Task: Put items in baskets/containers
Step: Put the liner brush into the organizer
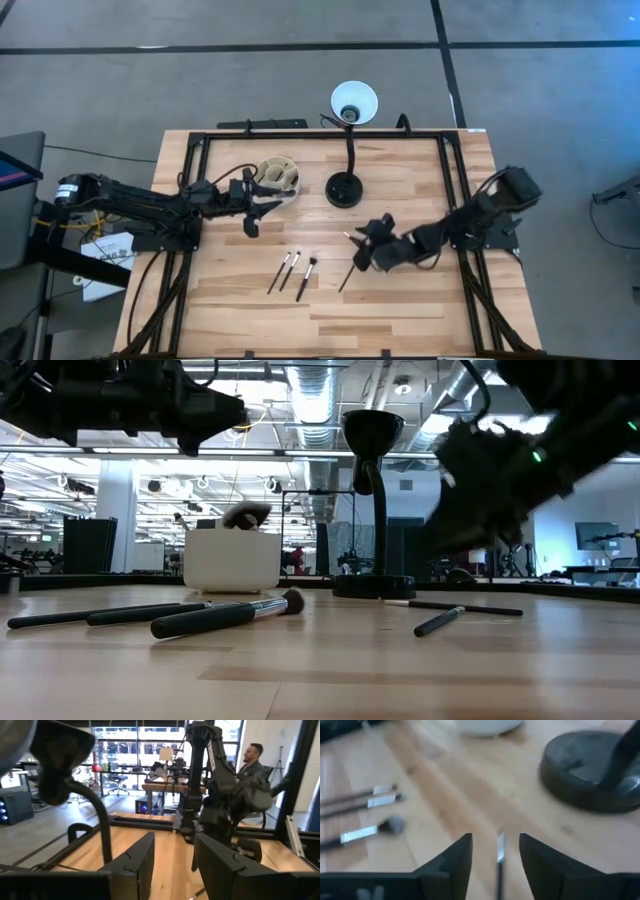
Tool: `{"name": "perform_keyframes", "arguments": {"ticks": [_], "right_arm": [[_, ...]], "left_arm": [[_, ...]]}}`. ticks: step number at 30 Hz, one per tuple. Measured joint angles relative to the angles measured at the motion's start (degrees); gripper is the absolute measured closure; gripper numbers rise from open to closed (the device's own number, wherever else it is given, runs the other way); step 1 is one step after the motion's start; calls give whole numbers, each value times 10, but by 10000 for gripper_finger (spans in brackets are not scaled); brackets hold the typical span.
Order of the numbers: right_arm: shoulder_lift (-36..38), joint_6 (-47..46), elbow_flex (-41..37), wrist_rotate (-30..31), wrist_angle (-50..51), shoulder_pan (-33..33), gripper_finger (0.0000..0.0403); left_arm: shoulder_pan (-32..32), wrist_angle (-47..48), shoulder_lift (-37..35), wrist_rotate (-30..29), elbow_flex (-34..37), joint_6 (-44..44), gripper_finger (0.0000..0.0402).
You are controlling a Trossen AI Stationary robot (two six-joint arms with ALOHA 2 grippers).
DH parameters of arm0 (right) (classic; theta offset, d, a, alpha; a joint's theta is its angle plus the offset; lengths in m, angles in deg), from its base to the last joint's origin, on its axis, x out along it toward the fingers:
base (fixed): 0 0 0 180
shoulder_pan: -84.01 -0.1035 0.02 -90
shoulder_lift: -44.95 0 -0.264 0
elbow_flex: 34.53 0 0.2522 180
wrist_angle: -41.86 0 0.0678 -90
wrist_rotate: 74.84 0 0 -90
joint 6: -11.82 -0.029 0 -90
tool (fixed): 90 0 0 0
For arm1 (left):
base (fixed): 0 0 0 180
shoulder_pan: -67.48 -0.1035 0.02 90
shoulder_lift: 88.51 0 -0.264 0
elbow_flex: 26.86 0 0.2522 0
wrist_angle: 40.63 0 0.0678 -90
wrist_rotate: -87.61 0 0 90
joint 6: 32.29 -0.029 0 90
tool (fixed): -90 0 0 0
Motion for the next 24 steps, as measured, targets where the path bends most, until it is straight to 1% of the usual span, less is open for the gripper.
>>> {"name": "perform_keyframes", "arguments": {"ticks": [2,5,9,13,15,18,21,24], "right_arm": [[-47,-6,8,2,-5,-13,238],[-89,-19,27,17,12,-14,235],[-102,-12,37,59,31,-3,240],[-76,18,41,63,37,7,245],[-64,10,40,58,62,12,246],[-63,-13,40,38,63,16,244],[-84,-15,39,22,57,16,244],[-110,-15,40,2,29,16,246]], "left_arm": [[8,0,0,0,0,0,266],[17,0,0,0,0,0,266],[22,0,0,0,0,0,266],[24,0,0,0,0,0,266],[24,0,0,0,0,0,266],[24,0,0,0,0,0,266],[24,0,0,0,0,0,266],[24,0,0,0,0,3,266]]}}
